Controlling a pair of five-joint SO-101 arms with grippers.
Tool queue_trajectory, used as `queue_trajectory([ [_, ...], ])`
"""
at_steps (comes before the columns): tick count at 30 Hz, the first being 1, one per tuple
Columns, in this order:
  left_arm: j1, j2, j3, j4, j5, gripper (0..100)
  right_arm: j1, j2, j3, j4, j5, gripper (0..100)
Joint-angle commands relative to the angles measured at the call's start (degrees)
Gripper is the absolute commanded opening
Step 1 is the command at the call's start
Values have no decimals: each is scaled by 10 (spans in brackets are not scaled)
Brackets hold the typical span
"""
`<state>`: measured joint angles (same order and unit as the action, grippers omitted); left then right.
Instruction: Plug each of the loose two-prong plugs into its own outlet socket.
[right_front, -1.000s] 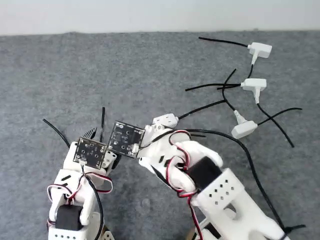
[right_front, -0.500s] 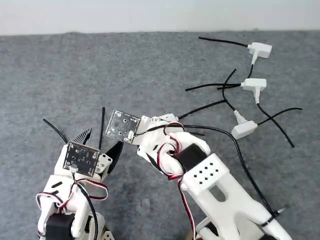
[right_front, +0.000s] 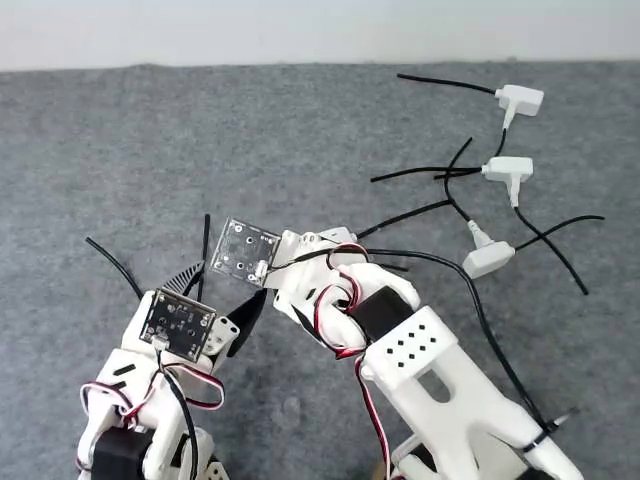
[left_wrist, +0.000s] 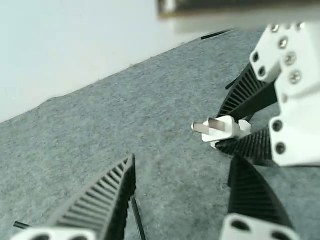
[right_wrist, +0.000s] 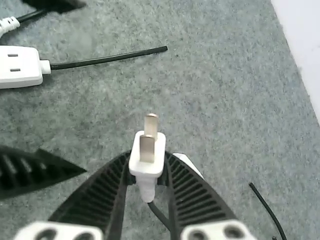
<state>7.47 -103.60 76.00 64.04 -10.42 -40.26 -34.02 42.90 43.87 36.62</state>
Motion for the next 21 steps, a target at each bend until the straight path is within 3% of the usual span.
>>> queue_trajectory([
  [1, 3, -7, -30, -1, 5, 297, -8, -5, 6, -8, -4, 10],
  [13, 0, -7, -32, -18, 33, 297, -36, -6, 12, 11, 7, 10],
  [21, -67, -7, 30, -97, 33, 297, -58, -6, 10, 30, 7, 10],
])
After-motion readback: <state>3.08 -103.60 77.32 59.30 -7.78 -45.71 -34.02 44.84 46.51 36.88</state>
